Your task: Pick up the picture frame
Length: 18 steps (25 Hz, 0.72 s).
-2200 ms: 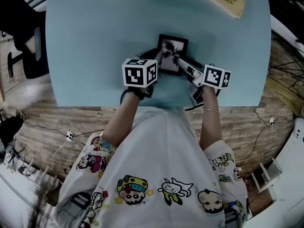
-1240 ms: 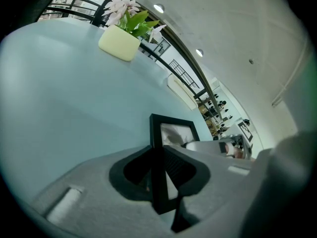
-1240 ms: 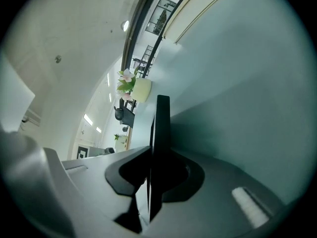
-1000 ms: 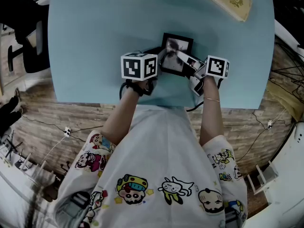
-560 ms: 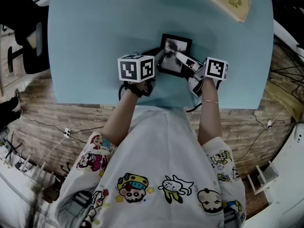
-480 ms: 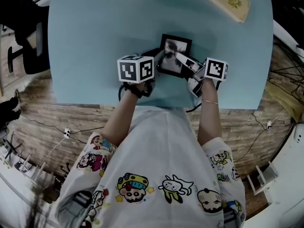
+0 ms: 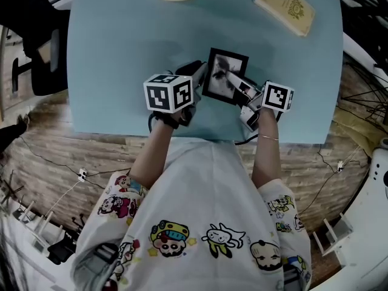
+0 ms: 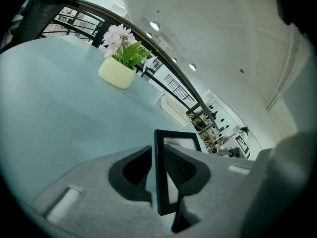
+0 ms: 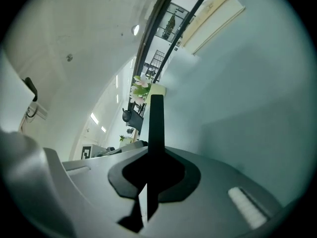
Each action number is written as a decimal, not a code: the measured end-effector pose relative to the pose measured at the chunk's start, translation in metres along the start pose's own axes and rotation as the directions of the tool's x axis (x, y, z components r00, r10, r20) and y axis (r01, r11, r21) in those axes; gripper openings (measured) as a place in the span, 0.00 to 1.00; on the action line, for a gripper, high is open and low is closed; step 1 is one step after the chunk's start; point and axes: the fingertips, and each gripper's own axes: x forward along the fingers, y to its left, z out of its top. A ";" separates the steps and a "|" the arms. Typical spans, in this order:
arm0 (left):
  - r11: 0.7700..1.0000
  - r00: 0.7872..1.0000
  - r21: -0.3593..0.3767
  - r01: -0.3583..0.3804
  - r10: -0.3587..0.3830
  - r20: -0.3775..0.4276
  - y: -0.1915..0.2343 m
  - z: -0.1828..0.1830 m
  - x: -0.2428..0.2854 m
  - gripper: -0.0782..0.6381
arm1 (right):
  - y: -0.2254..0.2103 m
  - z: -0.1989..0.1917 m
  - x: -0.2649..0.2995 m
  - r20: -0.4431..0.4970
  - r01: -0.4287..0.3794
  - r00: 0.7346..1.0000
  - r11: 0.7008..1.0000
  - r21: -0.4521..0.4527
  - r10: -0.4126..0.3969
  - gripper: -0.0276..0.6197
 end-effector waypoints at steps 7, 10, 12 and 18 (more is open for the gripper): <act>0.996 0.996 0.090 0.010 -0.018 0.088 -0.022 0.030 -0.026 0.21 | 0.027 0.009 -0.014 0.029 0.048 0.999 0.990 -0.131 -0.044 0.08; 0.992 0.992 0.127 0.012 -0.027 0.121 -0.034 0.038 -0.040 0.21 | 0.044 0.011 -0.021 0.052 0.056 0.998 0.982 -0.181 -0.047 0.08; 0.988 0.989 0.157 0.011 -0.034 0.145 -0.041 0.044 -0.051 0.21 | 0.054 0.013 -0.028 0.075 0.072 0.996 0.973 -0.220 -0.056 0.08; 0.965 0.972 0.261 -0.014 -0.048 0.230 -0.064 0.061 -0.082 0.21 | 0.086 0.020 -0.048 0.156 0.130 0.985 0.925 -0.357 -0.078 0.08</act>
